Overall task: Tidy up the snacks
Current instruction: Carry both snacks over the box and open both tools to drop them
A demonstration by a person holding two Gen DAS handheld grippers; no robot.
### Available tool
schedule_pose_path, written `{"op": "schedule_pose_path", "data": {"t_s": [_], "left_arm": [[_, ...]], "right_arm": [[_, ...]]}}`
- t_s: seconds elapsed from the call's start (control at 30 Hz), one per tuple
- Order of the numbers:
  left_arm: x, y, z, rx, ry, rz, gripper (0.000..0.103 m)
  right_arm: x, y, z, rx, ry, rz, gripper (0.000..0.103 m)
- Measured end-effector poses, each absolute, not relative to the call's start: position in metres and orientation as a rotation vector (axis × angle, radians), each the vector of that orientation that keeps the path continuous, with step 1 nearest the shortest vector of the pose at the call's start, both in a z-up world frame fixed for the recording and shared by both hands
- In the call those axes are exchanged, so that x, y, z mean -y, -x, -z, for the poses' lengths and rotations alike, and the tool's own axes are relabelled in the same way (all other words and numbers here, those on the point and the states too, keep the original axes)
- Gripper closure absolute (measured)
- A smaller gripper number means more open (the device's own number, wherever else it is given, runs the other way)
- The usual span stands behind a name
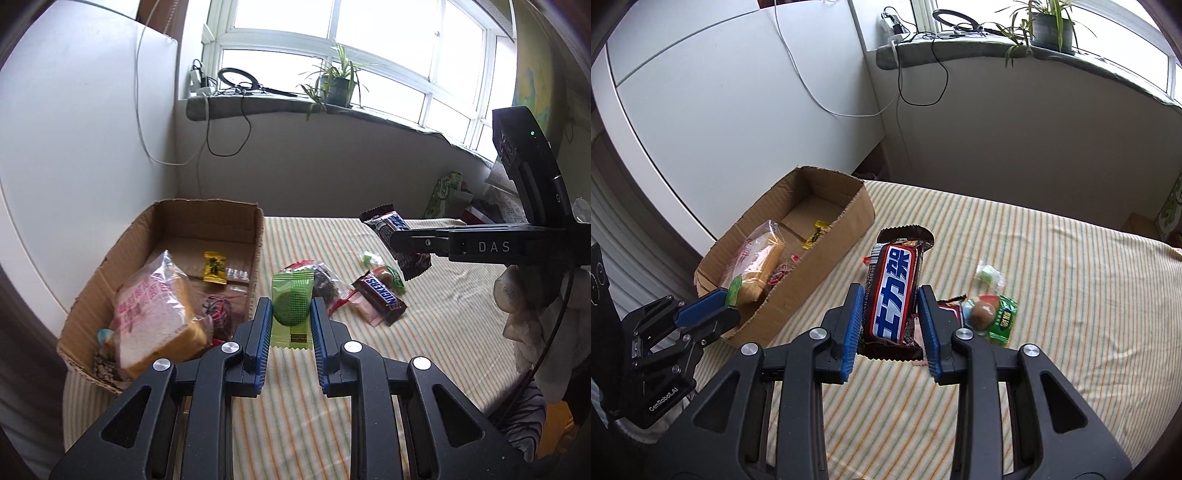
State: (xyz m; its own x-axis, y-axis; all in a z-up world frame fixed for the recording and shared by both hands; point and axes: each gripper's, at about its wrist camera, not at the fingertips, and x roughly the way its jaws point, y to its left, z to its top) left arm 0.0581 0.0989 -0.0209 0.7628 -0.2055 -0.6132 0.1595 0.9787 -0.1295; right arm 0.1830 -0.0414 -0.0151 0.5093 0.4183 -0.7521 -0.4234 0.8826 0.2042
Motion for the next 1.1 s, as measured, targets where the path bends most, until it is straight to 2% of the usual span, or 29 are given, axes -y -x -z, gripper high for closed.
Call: {"op": "schedule_pose_path", "data": {"t_s": [0.57,1.1], "left_arm": [[-0.163,-0.066,0.017,-0.639,0.115,0.093,0.083],[-0.183,-0.082,0.027,-0.654,0.135,0.057,0.083]], "right_arm": [[-0.041,-0.211,0.013,-0.908,0.073,-0.579,0.072],[-0.097,-0.228,0.030,-0.951,0.117,-0.649,0.072]]}}
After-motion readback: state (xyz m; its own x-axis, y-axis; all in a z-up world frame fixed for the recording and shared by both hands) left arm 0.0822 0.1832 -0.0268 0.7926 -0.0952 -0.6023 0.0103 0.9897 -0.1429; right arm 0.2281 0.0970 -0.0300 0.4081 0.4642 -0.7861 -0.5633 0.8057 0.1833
